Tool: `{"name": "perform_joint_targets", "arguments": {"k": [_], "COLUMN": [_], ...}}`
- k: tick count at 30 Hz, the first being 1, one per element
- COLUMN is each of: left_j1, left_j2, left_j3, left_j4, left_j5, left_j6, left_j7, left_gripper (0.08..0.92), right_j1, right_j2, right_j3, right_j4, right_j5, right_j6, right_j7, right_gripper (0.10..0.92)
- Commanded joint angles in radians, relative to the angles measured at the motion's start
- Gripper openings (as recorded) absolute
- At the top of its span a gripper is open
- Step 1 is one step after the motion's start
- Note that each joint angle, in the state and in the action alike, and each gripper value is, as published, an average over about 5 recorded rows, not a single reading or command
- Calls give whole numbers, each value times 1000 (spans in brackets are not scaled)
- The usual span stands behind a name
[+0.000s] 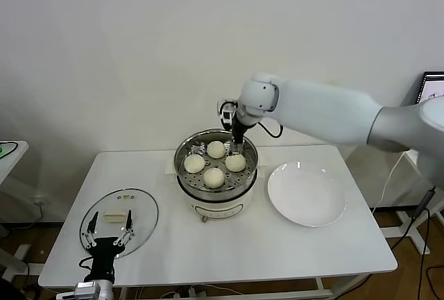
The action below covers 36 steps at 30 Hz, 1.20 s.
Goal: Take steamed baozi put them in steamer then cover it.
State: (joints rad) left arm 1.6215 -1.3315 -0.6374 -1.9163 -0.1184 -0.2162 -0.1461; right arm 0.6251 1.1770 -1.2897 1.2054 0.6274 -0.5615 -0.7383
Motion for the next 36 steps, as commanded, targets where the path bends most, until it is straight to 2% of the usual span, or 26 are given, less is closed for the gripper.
{"name": "perform_joint_targets", "arguments": {"k": [1, 7, 11, 14, 19, 26, 30, 36], "left_j1": [-2, -2, -1, -2, -5, -7, -14, -35], "left_j2": [50, 52, 50, 48, 42, 34, 50, 126], "left_j3": [-19, -11, -5, -5, -8, -18, -27, -41], "left_j4": [12, 18, 28, 45, 80, 153, 211, 288], "left_j5": [-49, -57, -63, -63, -40, 66, 187, 455], "left_j6": [6, 6, -4, -14, -48, -124, -153, -113], "left_j7": [-3, -12, -16, -22, -26, -46, -92, -159], "left_gripper": [823, 823, 823, 823, 823, 823, 823, 823], "right_j1": [-34, -349, -746, -1112, -1609, -1938, -2038, -2170], "right_j2": [-229, -466, -610, -629, -435, -39, 117, 176], "right_j3": [252, 565, 887, 1211, 1655, 2019, 2132, 2237], "right_j4": [198, 427, 542, 601, 661, 642, 618, 615], "right_j5": [196, 175, 51, -33, -209, -425, -439, -363], "right_j6": [20, 94, 225, 318, 493, 752, 837, 858], "right_j7": [353, 645, 732, 765, 780, 669, 607, 539], "right_gripper": [823, 823, 823, 822, 823, 823, 823, 823]}}
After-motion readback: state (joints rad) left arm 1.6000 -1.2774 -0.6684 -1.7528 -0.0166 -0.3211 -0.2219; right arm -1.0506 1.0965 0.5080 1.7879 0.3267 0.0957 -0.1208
